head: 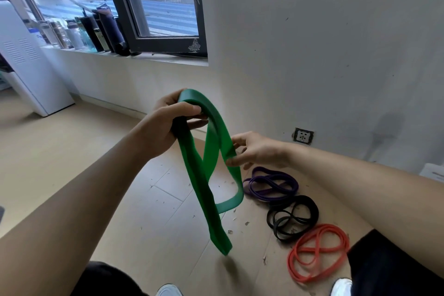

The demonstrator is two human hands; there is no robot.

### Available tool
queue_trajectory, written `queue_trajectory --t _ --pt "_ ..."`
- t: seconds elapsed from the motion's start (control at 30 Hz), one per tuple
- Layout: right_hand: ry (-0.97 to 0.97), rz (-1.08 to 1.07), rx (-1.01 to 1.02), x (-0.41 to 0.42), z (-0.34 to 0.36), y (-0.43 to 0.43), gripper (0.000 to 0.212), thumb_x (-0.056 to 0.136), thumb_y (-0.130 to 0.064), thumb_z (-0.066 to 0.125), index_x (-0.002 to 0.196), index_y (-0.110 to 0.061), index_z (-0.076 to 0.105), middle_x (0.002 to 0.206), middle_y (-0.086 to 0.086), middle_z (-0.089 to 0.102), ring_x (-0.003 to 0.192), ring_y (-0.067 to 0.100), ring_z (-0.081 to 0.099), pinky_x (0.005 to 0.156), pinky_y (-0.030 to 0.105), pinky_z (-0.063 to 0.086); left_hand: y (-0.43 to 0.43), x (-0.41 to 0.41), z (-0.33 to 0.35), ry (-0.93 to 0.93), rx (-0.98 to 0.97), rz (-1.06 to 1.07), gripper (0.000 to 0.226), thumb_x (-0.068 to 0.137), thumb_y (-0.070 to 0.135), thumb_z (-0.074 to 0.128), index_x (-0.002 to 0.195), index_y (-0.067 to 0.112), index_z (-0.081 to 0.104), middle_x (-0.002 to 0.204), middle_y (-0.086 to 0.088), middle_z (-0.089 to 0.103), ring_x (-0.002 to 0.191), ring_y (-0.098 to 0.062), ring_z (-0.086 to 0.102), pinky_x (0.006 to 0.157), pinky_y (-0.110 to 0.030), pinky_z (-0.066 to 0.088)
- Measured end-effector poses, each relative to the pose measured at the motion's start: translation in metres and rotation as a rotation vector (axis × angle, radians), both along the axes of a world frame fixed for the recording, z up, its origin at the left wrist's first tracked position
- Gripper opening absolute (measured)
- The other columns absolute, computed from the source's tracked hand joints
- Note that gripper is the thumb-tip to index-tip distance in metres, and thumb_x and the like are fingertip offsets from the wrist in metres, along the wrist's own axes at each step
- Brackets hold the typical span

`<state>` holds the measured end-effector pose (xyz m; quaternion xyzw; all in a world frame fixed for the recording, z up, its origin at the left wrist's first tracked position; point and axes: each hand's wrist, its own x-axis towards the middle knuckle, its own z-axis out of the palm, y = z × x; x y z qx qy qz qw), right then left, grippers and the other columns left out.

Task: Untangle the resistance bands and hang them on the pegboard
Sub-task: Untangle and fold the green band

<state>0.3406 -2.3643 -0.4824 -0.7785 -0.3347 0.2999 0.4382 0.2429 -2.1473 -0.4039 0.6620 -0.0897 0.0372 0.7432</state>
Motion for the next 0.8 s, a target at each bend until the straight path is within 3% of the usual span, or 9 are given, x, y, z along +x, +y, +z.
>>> queue_trajectory --t 0.13,0.2,0.27,0.43,0.53,0.63,0.7,0.8 --pt "0.189 0.087 0.165 -0.002 0.016 0.003 0.054 0.090 -0.001 0.070 0.140 -0.015 0.056 0.134 0.018 0.061 0.101 0.024 0.066 0.078 0.032 0.053 0.005 -0.004 -0.001 0.019 -0.119 -0.045 0.017 0.080 0.004 0.052 0.096 0.005 0.057 0.092 -0.013 0.068 0.092 -0.027 0.068 0.102 -0.048 0.054" --pt "0.256 0.121 0.261 -0.005 0.030 0.006 0.053 0.091 0.001 0.068 0.140 -0.013 0.055 0.136 0.020 0.060 0.101 0.024 0.066 0.075 0.031 0.054 0.006 -0.004 -0.001 0.032 -0.171 -0.077 0.016 0.081 0.006 0.052 0.096 0.005 0.056 0.091 -0.011 0.069 0.093 -0.026 0.068 0.104 -0.048 0.053" --pt "0.205 0.121 0.262 -0.010 0.040 0.010 0.047 0.088 -0.004 0.073 0.132 -0.012 0.060 0.130 0.018 0.066 0.095 0.019 0.065 0.066 0.026 0.047 0.006 -0.003 0.000 0.027 -0.187 -0.096 0.019 0.080 0.010 0.059 0.098 0.005 0.057 0.095 -0.012 0.067 0.097 -0.027 0.066 0.104 -0.047 0.053" --pt "0.001 0.059 0.151 -0.013 0.037 0.014 0.052 0.070 -0.032 0.087 0.111 -0.009 0.063 0.115 0.024 0.067 0.089 0.031 0.058 0.063 0.036 0.041 0.007 0.002 -0.003 0.013 -0.080 -0.013 0.029 0.074 0.022 0.072 0.096 0.008 0.060 0.096 -0.011 0.065 0.095 -0.025 0.065 0.096 -0.036 0.056" --pt "-0.057 0.015 0.155 -0.013 0.042 0.008 0.030 0.080 -0.016 0.082 0.102 -0.012 0.063 0.092 0.012 0.071 0.075 0.016 0.064 0.057 0.024 0.043 0.014 0.003 -0.005 0.033 -0.029 0.059 0.032 0.073 0.027 0.076 0.096 0.009 0.063 0.094 -0.009 0.065 0.090 -0.022 0.066 0.086 -0.030 0.057" --pt "-0.076 -0.025 0.186 -0.011 0.049 -0.002 0.017 0.082 -0.009 0.074 0.096 -0.012 0.066 0.079 0.006 0.067 0.065 0.010 0.057 0.055 0.021 0.040 0.021 0.001 -0.008 0.069 0.107 0.116 0.038 0.067 0.035 0.084 0.088 0.011 0.063 0.074 0.000 0.059 0.070 -0.015 0.056 0.073 -0.025 0.052" --pt "-0.074 -0.065 0.206 -0.008 0.054 -0.009 0.020 0.074 -0.015 0.068 0.094 -0.012 0.068 0.079 0.006 0.070 0.066 0.011 0.055 0.056 0.020 0.038 0.027 0.000 -0.010 0.100 0.227 0.112 0.044 0.063 0.041 0.087 0.086 0.011 0.065 0.068 0.003 0.055 0.063 -0.013 0.050 0.066 -0.023 0.048" --pt "-0.087 -0.097 0.223 -0.002 0.058 -0.018 0.028 0.071 -0.016 0.066 0.098 -0.010 0.072 0.075 0.001 0.065 0.070 0.011 0.059 0.063 0.018 0.046 0.029 -0.002 -0.012 0.148 0.338 0.039 0.035 0.075 0.034 0.080 0.098 0.010 0.070 0.074 0.000 0.058 0.069 -0.016 0.054 0.070 -0.026 0.049"
